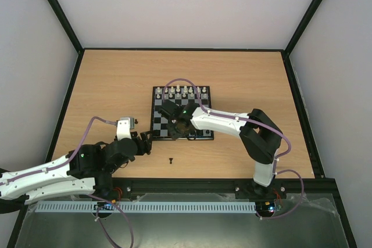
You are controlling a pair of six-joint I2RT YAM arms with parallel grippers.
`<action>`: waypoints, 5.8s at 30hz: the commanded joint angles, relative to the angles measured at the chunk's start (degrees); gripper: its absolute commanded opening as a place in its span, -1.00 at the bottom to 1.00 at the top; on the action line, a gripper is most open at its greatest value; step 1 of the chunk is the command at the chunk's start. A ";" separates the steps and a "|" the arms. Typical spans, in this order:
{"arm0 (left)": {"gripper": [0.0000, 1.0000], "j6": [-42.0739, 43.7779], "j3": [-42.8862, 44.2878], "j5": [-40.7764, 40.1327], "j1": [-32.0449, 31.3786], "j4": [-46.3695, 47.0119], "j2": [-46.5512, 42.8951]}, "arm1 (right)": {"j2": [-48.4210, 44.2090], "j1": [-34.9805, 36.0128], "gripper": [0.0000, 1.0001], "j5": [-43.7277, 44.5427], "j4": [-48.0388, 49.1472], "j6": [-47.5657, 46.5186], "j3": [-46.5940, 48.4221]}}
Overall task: Set up the chess pieces on the board
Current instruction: Place the chess piece on the chessboard, then pick up the chess piece at the center of the board, then place the chess piece on the chessboard.
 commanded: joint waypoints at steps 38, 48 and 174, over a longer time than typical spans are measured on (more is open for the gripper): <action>0.57 -0.04 0.01 -1.02 2.67 0.40 2.25 | -23.63 7.61 -0.17 -4.40 -2.79 7.48 -12.32; 0.61 3.58 -5.30 8.84 12.82 6.92 5.25 | -24.93 8.35 -0.15 -7.59 2.84 10.95 -20.00; 0.58 -20.48 -35.19 34.70 13.14 90.64 -3.27 | -50.85 4.76 -0.96 -3.02 66.13 39.69 -46.05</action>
